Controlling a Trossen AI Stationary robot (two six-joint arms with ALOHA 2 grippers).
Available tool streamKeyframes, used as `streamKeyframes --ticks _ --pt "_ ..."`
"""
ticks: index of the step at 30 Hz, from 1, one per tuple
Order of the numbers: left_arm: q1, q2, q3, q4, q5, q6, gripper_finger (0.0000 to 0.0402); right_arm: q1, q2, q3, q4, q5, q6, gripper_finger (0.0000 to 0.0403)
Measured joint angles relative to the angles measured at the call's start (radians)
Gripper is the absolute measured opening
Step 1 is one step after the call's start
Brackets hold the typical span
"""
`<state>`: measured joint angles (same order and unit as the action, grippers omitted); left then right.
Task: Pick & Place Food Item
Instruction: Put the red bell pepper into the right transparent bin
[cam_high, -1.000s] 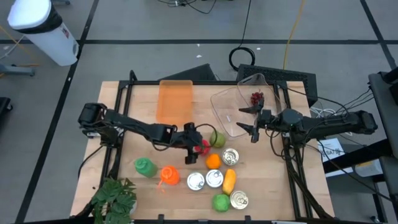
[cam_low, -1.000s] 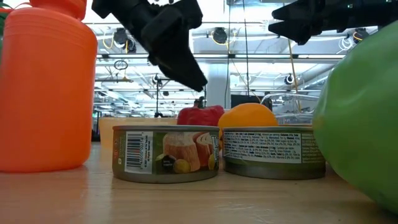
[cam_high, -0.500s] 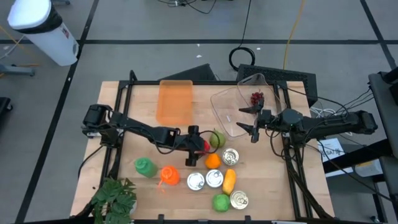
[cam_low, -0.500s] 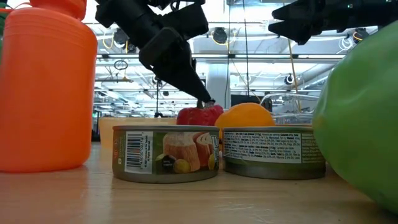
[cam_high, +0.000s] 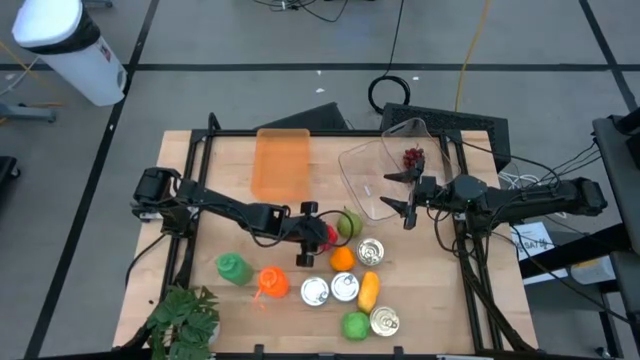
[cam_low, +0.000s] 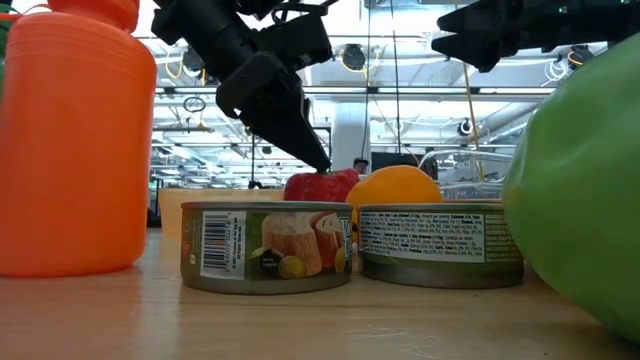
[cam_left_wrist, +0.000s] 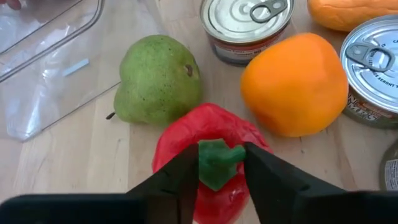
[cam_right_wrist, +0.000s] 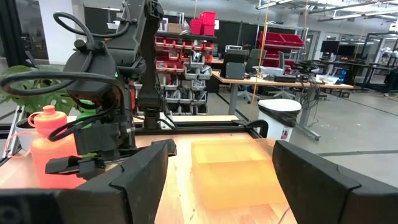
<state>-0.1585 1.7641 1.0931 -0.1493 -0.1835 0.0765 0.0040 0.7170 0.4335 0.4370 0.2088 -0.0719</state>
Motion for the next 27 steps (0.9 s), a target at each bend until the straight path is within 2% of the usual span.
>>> streamKeyframes --ticks 8,14,23,27 --pt "0.009 0.0 0.0 -0.002 -0.001 -0.001 0.0087 0.0 0.0 0.0 0.0 0.0 0.0 0.0274" --pt "0.014 -0.017 0.001 -0.012 -0.008 0.042 0.0019 0.0 0.0 0.0 0.0 -0.001 0.007 0.0274" --pt "0.013 -0.206 0.001 -0.032 -0.106 0.103 0.0018 0.0 0.002 0.0 0.0 -0.001 0.007 0.0274" --pt "0.025 -0.304 0.001 -0.016 -0.127 0.153 0.0016 0.0 0.04 0.0 0.019 -0.002 0.012 0.0275"
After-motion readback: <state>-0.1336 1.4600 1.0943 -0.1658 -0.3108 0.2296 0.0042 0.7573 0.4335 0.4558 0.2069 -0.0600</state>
